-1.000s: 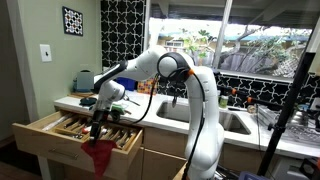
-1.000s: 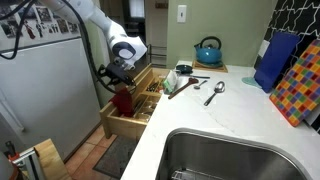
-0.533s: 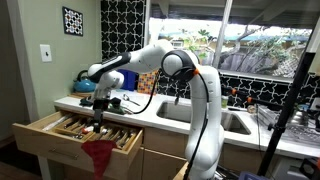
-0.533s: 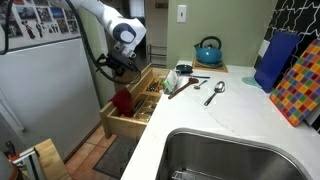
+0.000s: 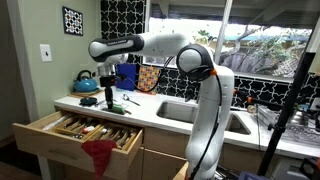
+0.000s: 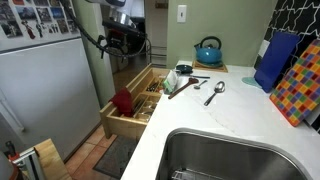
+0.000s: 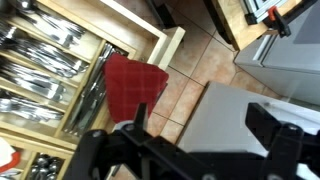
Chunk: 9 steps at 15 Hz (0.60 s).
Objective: Fold the towel and hang it over the edge of the drawer
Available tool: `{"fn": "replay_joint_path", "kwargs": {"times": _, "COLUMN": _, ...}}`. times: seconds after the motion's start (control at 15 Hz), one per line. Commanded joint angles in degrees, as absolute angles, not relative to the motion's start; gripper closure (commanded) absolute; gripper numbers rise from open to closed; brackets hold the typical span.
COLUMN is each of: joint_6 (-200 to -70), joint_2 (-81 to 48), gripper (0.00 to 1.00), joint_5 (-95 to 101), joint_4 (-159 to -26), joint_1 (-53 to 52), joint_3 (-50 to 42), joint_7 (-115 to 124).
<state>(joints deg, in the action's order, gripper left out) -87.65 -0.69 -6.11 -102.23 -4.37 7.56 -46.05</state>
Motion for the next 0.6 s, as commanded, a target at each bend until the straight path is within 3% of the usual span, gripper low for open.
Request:
{"fn": "replay_joint_path", "kwargs": {"times": 0.0, "joint_6": -93.13, "joint_2": 2.20, "gripper": 0.00, "joint_5": -1.79, "joint_4": -103.06, "joint_1": -5.25, "joint_3": 7.20, "joint_7": -38.41}}
{"fn": "replay_joint_path", "kwargs": {"times": 0.53, "joint_6": -93.13, "joint_2": 2.62, "gripper": 0.00, "joint_5": -1.38, "joint_4": -101.69, "joint_1": -5.46, "joint_3": 6.88, "joint_7": -37.14}}
